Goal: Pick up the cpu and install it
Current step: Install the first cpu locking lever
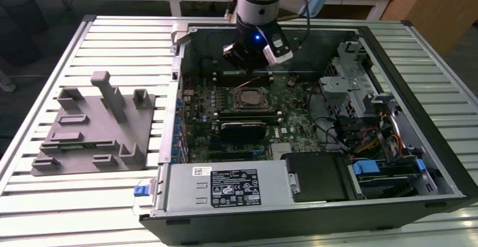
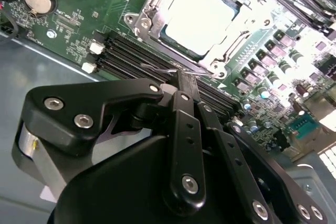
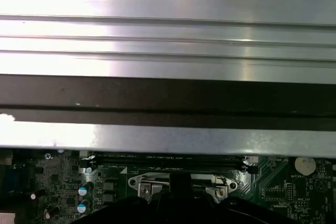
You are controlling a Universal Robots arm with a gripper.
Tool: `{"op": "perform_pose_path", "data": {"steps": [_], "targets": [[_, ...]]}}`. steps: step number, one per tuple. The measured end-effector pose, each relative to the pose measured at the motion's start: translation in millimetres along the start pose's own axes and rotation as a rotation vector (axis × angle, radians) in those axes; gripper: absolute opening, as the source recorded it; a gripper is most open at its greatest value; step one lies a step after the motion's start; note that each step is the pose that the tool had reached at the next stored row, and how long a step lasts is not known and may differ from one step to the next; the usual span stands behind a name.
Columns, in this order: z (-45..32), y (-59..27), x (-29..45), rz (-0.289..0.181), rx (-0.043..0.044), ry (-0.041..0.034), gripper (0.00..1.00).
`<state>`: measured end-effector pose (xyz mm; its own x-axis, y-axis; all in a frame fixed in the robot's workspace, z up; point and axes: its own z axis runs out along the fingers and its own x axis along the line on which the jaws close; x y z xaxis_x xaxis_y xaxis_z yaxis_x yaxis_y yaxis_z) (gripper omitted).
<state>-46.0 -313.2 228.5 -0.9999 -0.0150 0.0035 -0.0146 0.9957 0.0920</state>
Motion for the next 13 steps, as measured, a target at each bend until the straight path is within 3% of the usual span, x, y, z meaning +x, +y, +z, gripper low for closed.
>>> {"op": "perform_pose_path", "data": {"steps": [13], "targets": [[5.0,2.1,-4.7,-0.012,0.0002,0.0012,0.11]]}}
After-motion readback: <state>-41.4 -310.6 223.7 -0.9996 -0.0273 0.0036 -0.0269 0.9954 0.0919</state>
